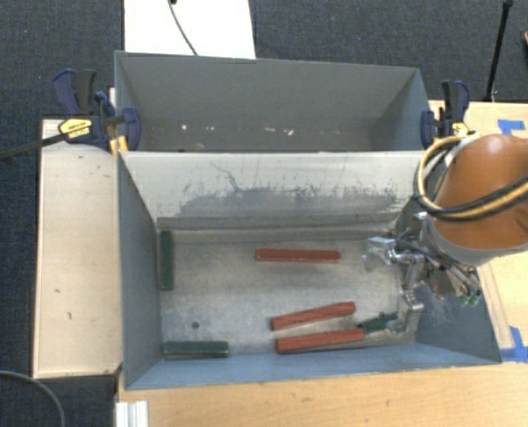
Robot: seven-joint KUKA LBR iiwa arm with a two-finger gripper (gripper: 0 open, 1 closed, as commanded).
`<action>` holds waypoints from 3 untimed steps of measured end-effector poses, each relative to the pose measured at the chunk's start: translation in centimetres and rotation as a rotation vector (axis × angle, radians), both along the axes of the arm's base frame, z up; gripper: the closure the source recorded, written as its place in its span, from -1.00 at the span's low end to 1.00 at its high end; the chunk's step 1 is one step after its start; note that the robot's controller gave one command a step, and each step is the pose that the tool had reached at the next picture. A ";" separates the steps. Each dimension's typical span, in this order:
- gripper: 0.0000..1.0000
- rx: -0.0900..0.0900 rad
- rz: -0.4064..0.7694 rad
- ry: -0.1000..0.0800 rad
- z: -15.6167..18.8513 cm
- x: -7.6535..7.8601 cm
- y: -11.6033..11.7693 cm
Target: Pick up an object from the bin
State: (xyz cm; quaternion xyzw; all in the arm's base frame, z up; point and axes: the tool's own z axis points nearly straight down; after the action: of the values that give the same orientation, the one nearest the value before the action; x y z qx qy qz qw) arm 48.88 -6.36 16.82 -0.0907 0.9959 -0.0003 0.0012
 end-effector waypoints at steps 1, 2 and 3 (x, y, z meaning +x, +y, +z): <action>-1.00 0.002 -0.186 0.005 -10.0 2.2 4.1; 1.00 0.001 -0.183 0.001 -9.8 2.3 4.0; 1.00 0.004 -0.158 -0.010 2.5 5.9 8.6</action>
Offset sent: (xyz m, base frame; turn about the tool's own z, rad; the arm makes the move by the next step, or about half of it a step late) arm 0.0222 0.0396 -0.0982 0.1877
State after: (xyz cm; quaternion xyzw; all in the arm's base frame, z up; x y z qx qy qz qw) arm 54.74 2.25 19.30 -0.0116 0.9999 0.0010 0.0061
